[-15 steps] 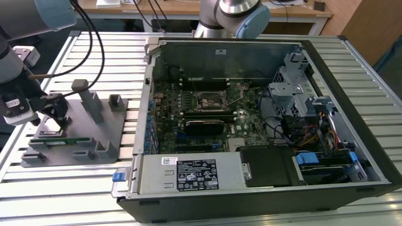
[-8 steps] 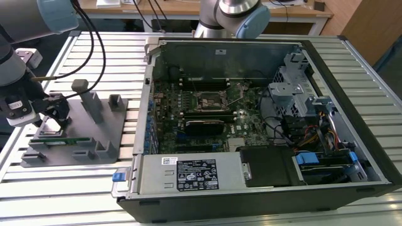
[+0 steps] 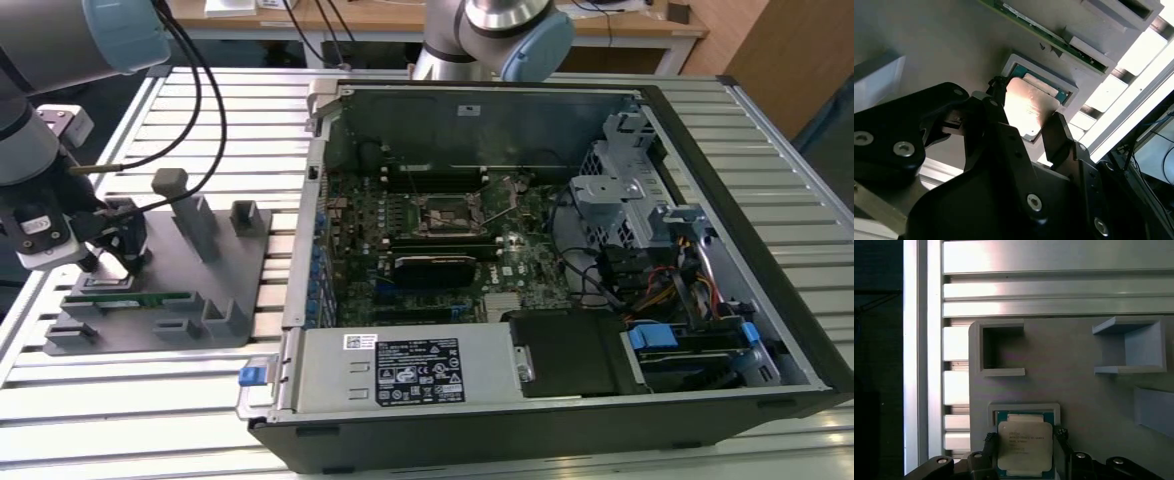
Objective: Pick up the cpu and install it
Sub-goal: 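Pick up the cpu and move it towards the insertion slot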
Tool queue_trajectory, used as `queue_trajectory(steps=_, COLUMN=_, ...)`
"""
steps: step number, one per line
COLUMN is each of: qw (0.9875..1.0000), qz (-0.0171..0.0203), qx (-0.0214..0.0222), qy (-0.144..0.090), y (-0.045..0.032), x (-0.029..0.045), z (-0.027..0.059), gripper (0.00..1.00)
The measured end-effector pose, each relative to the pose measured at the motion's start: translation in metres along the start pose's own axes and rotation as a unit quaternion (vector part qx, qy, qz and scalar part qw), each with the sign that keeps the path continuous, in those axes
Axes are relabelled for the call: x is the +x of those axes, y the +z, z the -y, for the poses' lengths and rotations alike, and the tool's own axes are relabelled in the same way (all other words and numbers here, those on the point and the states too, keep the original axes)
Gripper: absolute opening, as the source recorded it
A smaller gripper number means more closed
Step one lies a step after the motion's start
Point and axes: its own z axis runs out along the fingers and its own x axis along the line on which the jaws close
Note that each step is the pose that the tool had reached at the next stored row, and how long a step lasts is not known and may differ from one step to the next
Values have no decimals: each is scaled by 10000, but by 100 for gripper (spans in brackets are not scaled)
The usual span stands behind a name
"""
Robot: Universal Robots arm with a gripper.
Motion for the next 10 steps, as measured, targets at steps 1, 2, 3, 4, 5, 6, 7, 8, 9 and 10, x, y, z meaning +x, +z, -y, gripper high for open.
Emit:
queue_trajectory(steps=1, qw=10000, qz=0, qx=0, qy=0, y=0, x=-1, z=0, gripper=56)
queue_trajectory(steps=2, qw=10000, qz=0, qx=1, qy=0, y=-1, x=-1, z=0, gripper=56)
queue_trajectory(steps=3, qw=10000, qz=0, qx=1, qy=0, y=-1, x=-2, z=0, gripper=56)
queue_trajectory(steps=4, qw=10000, qz=-1, qx=1, qy=0, y=-2, x=-2, z=0, gripper=56)
queue_trajectory(steps=5, qw=10000, qz=-1, qx=1, qy=-2, y=-4, x=-2, z=-1, gripper=56)
queue_trajectory(steps=6, qw=10000, qz=0, qx=1, qy=-9, y=-5, x=-3, z=-1, gripper=56)
queue_trajectory(steps=7, qw=10000, qz=-1, qx=1, qy=-24, y=-7, x=-3, z=-1, gripper=56)
queue_trajectory(steps=8, qw=10000, qz=-1, qx=1, qy=-47, y=-7, x=-2, z=-1, gripper=56)
queue_trajectory(steps=9, qw=10000, qz=-2, qx=2, qy=-68, y=-7, x=-2, z=0, gripper=56)
queue_trajectory(steps=10, qw=10000, qz=-3, qx=3, qy=-79, y=-8, x=-2, z=-1, gripper=56)
